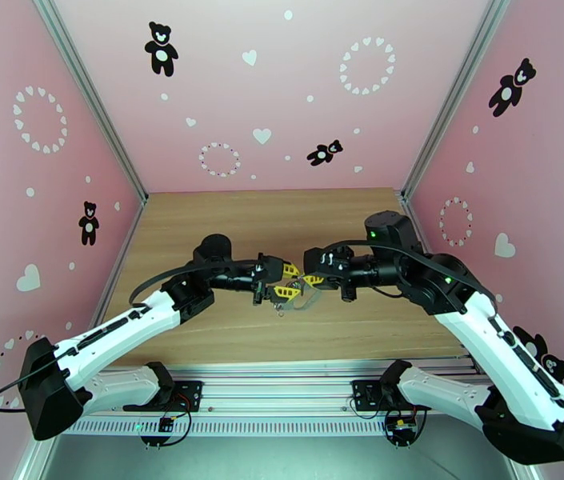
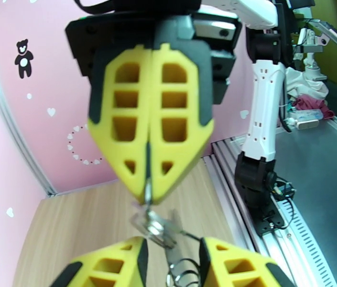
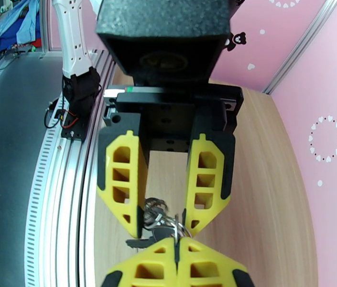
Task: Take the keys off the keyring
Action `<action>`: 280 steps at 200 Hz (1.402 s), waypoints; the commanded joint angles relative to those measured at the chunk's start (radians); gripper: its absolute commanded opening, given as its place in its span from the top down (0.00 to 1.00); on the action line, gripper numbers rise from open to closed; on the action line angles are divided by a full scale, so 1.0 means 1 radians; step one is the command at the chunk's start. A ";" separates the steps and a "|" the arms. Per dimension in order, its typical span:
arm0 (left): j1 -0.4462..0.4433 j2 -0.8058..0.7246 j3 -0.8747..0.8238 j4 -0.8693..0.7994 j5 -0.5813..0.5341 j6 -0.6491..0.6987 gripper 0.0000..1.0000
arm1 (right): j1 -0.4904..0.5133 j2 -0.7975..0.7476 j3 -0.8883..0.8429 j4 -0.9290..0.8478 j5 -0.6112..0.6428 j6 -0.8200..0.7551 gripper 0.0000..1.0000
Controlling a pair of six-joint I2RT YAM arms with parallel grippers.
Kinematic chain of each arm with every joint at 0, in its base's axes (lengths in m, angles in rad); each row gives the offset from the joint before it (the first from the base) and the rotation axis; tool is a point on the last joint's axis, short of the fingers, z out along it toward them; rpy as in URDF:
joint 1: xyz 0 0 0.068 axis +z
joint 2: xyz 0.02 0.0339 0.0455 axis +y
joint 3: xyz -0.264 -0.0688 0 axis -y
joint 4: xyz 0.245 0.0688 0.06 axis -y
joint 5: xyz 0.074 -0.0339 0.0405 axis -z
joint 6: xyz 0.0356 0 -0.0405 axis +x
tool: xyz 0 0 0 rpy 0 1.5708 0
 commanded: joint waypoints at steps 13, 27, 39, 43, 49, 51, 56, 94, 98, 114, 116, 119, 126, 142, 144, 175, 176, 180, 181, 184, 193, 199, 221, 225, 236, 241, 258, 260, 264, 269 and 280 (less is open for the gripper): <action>-0.008 0.021 -0.009 0.079 -0.045 -0.007 0.68 | -0.014 -0.009 0.022 0.014 -0.072 0.019 1.00; -0.014 0.031 -0.007 0.091 -0.046 -0.012 0.68 | -0.018 -0.012 0.015 0.022 -0.081 0.021 1.00; -0.015 0.043 0.001 0.087 -0.028 -0.008 0.68 | -0.023 -0.016 0.007 0.036 -0.090 0.029 1.00; -0.016 0.048 0.006 0.080 -0.021 -0.006 0.68 | -0.023 -0.017 0.006 0.039 -0.094 0.031 1.00; -0.017 0.054 0.013 0.068 -0.010 0.000 0.68 | -0.025 -0.017 0.005 0.040 -0.094 0.030 1.00; -0.018 0.055 0.017 0.065 -0.010 0.002 0.68 | -0.025 -0.016 0.004 0.039 -0.094 0.030 1.00; -0.020 0.059 0.022 0.057 -0.011 0.004 0.69 | -0.026 -0.015 0.003 0.038 -0.094 0.030 1.00; -0.022 0.054 0.011 0.090 -0.045 -0.002 0.77 | -0.038 -0.022 -0.013 0.044 -0.101 0.033 1.00; -0.022 0.053 0.009 0.099 -0.047 -0.009 0.76 | -0.038 -0.023 -0.017 0.046 -0.102 0.033 1.00; -0.022 0.041 -0.010 0.154 -0.054 -0.033 0.72 | -0.042 -0.024 -0.023 0.045 -0.102 0.037 1.00; -0.021 0.041 -0.012 0.156 -0.057 -0.033 0.73 | -0.042 -0.024 -0.023 0.046 -0.102 0.036 1.00; -0.022 0.039 -0.016 0.161 -0.062 -0.033 0.73 | -0.042 -0.025 -0.023 0.047 -0.103 0.036 1.00; -0.021 0.038 -0.019 0.170 -0.079 -0.034 0.73 | -0.043 -0.025 -0.025 0.051 -0.107 0.039 1.00; -0.022 0.044 -0.021 0.188 -0.070 -0.041 0.72 | -0.043 -0.024 -0.027 0.057 -0.109 0.042 1.00; -0.022 0.044 -0.020 0.190 -0.066 -0.042 0.72 | -0.043 -0.025 -0.027 0.056 -0.109 0.042 1.00; -0.023 0.050 -0.029 0.215 -0.063 -0.046 0.69 | -0.044 -0.028 -0.030 0.064 -0.108 0.046 1.00; -0.023 0.049 -0.031 0.218 -0.063 -0.046 0.69 | -0.044 -0.028 -0.030 0.064 -0.107 0.045 1.00; -0.024 0.046 -0.037 0.229 -0.063 -0.048 0.69 | -0.045 -0.027 -0.030 0.064 -0.106 0.046 1.00; -0.025 0.045 -0.039 0.233 -0.063 -0.049 0.68 | -0.045 -0.027 -0.029 0.064 -0.107 0.046 1.00; -0.025 0.043 -0.041 0.240 -0.066 -0.050 0.68 | -0.045 -0.025 -0.030 0.062 -0.106 0.046 1.00; -0.025 0.038 -0.046 0.248 -0.072 -0.053 0.68 | -0.045 -0.026 -0.031 0.062 -0.105 0.045 1.00; -0.025 0.035 -0.046 0.246 -0.079 -0.053 0.68 | -0.045 -0.027 -0.031 0.063 -0.106 0.045 1.00; -0.025 0.033 -0.056 0.268 -0.081 -0.059 0.66 | -0.046 -0.026 -0.035 0.070 -0.104 0.047 1.00; -0.025 0.034 -0.058 0.269 -0.079 -0.059 0.66 | -0.046 -0.027 -0.035 0.072 -0.106 0.048 1.00; -0.025 0.035 -0.058 0.267 -0.079 -0.059 0.66 | -0.046 -0.024 -0.034 0.074 -0.107 0.048 1.00; -0.025 0.038 -0.059 0.270 -0.084 -0.061 0.66 | -0.046 -0.024 -0.034 0.075 -0.107 0.048 1.00; -0.025 0.043 -0.064 0.283 -0.078 -0.069 0.70 | -0.048 -0.025 -0.035 0.077 -0.106 0.049 1.00; -0.025 0.044 -0.063 0.281 -0.078 -0.069 0.70 | -0.048 -0.024 -0.036 0.078 -0.107 0.049 1.00; -0.025 0.044 -0.062 0.277 -0.077 -0.070 0.71 | -0.048 -0.025 -0.035 0.078 -0.107 0.050 1.00; -0.025 0.044 -0.060 0.274 -0.075 -0.070 0.71 | -0.048 -0.026 -0.037 0.080 -0.107 0.051 1.00; -0.025 0.044 -0.062 0.282 -0.074 -0.071 0.73 | -0.048 -0.026 -0.039 0.083 -0.107 0.053 1.00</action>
